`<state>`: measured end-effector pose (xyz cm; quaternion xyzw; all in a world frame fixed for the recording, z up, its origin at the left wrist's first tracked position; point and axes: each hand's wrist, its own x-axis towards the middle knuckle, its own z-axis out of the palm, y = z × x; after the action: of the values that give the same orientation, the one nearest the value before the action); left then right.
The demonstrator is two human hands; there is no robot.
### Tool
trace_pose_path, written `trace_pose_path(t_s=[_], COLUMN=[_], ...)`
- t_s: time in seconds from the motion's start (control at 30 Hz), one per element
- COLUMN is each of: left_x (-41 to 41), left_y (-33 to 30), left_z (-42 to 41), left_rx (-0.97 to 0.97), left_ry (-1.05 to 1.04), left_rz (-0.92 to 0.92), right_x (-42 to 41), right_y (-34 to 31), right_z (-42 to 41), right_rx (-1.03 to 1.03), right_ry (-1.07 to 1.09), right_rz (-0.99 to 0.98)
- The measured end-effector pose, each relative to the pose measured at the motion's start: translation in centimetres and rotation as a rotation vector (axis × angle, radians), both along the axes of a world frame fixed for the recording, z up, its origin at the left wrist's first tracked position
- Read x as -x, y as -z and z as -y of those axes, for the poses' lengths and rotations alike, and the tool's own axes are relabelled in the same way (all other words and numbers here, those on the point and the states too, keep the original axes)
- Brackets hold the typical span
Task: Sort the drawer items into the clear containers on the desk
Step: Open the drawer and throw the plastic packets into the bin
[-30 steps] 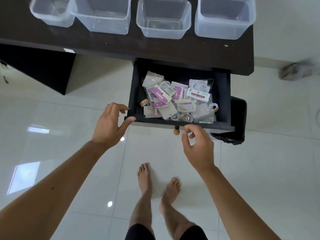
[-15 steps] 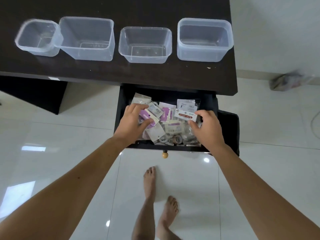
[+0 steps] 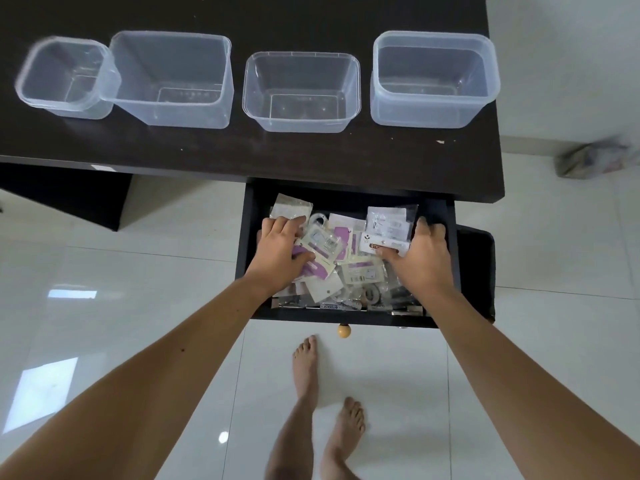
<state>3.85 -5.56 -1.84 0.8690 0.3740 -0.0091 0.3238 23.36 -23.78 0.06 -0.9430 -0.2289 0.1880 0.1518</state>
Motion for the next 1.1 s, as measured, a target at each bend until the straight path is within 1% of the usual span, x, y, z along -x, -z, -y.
trace_pose_path(t_s=[0.1,0.27,0.33,0.43,0.5,0.63,0.7,0.77,0.83,0.93,1.1], left_x=[0.3,0.9,0.9,0.9,1.1,1.4,1.5,1.7,1.8,1.8,2.1], left_y=[0.2,-0.1,-0.6,-1.6,-2.2,-2.6,-2.8,-3.0,-3.3,-3.7,-4.2], left_z=[-0.1,-0.1,0.1,0.3,0.5,1.0,1.2,1.5,1.7,1.7,1.4], left_rx=[0.04,0.096,0.13,0.316,0.431,0.539,0.575,0.566,0.553,0.634,0.647], left_ry=[-0.015,-0.075,-0.089,-0.211,-0.291,-0.328,-0.336,-0.302,-0.252,-0.217,-0.214], left_rz=[0.039,0.145,0.184,0.233,0.27,0.344,0.365,0.389,0.418,0.449,0.468], right_x=[0.1,0.9,1.0,1.1,1.1,1.6,2.1,3.0,3.9,4.8,5.0], right_y=[0.3,-0.2,-0.9,-2.4,-3.3,-5.1,-5.4,-5.2,-4.5,-3.4,-3.0], right_z=[0.0,0.7,1.0,1.5,1.8,1.9,1.6,0.9,0.0,-1.3,-2.9], right_rx=[-0.023,-0.247,-0.335,-0.392,-0.441,-0.591,-0.585,-0.528,-0.472,-0.4,-0.461], right_ry=[-0.007,-0.016,-0.005,0.069,0.11,0.203,0.151,0.058,0.001,-0.03,-0.011], right_rz=[-0.022,0.007,-0.029,-0.148,-0.181,-0.311,-0.381,-0.403,-0.393,-0.359,-0.473])
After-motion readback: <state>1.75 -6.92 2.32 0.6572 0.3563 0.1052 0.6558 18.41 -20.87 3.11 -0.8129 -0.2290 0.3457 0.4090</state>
